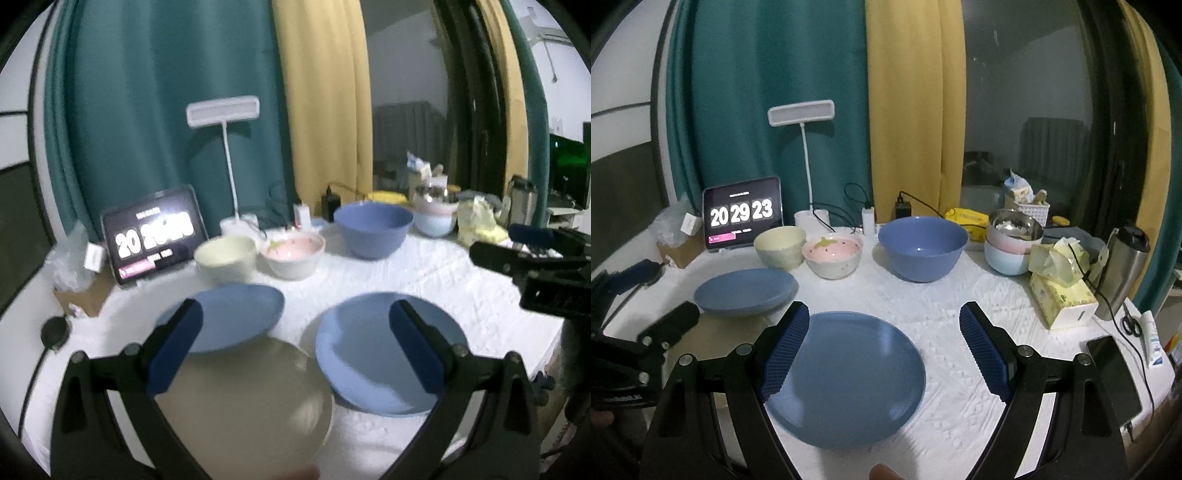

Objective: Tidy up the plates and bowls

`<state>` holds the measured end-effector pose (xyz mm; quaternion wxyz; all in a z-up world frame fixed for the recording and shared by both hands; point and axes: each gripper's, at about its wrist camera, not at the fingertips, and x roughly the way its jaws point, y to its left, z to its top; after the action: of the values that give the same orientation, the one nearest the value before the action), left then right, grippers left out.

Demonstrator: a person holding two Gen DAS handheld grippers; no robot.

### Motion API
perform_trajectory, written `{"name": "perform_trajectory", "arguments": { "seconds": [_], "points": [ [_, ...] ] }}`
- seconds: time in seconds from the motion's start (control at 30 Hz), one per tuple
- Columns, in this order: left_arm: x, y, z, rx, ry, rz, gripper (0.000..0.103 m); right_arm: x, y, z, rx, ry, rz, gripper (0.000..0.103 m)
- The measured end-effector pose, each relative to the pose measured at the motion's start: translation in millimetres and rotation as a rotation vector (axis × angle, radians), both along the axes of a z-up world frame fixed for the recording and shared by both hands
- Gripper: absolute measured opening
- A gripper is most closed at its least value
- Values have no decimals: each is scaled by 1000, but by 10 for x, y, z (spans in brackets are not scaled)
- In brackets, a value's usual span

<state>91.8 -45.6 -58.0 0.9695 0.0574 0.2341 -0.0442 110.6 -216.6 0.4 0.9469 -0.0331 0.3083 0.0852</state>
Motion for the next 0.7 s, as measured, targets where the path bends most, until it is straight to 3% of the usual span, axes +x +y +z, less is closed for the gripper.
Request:
{"name": "perform_trajectory", "arguments": {
  "seconds": [0.57, 0.63, 0.7],
  "points": [
    [511, -154, -548, 53, 196, 1, 101, 494, -276, -712, 37, 179, -28, 87],
    [568, -177, -612, 61, 220, 2, 99, 533, -289, -803, 45, 207, -28, 86],
    [615, -196, -663, 65, 243, 1, 90, 571, -302, -890, 52, 234, -26, 81]
  ]
}}
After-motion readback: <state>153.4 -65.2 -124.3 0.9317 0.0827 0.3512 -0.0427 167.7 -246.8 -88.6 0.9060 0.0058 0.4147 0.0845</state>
